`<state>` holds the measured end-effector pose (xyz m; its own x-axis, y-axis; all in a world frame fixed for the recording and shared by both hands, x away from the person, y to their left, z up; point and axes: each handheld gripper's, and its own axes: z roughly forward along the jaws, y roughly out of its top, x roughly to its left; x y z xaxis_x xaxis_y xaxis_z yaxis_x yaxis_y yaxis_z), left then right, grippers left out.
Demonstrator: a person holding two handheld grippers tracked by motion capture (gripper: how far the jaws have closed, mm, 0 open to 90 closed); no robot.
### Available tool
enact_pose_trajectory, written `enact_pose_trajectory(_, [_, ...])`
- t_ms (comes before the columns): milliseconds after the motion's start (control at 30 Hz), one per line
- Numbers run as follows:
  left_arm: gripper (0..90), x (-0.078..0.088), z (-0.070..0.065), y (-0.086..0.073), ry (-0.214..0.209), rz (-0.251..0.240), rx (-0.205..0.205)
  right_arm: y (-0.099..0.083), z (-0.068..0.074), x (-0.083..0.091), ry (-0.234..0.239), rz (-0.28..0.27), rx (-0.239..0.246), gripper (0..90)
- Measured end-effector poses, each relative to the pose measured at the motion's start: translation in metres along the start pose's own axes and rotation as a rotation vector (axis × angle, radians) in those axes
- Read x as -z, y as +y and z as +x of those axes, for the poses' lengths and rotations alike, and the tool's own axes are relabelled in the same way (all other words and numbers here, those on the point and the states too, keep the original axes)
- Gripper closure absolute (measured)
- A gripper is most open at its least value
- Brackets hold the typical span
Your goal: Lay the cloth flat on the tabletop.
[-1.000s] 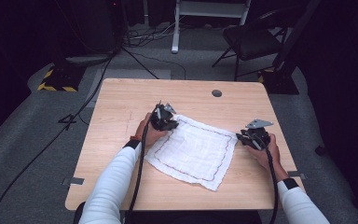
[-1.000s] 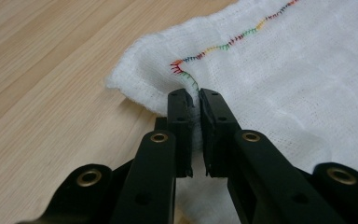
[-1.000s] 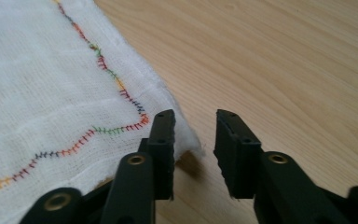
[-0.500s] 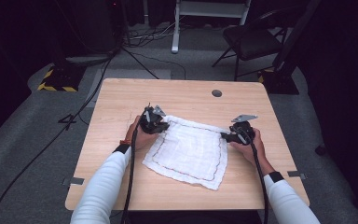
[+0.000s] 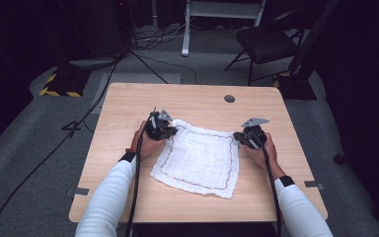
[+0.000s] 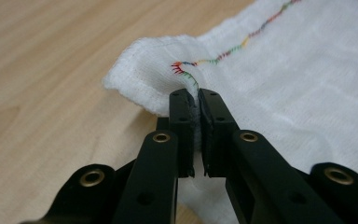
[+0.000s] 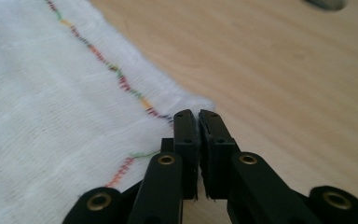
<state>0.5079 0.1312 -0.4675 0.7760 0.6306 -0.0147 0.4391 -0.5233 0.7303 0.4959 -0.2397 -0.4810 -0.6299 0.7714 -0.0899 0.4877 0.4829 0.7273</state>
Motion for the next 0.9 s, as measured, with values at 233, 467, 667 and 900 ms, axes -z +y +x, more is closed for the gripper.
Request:
enact_pose_trajectory(233, [84.4, 0.009, 0.001, 0.02, 0.047, -0.049, -0.011, 0.029, -0.017, 0.027, -0.065, -0.114, -0.018, 87.0])
enact_pose_trajectory(467, [84.3, 0.01, 0.008, 0.03, 0.109, -0.086, 0.004, 0.052, -0.025, 0.028, -0.101, -0.164, -0.013, 87.0])
enact_pose_trajectory(667, [81.1, 0.012, 0.014, 0.031, 0.184, -0.123, 0.047, 0.06, -0.023, 0.019, -0.131, -0.174, -0.003, 84.0])
enact_pose_trajectory(900, [27.0, -0.001, 0.009, 0.017, 0.151, 0.051, 0.1, 0.047, -0.018, 0.001, -0.076, -0.092, -0.042, 55.0])
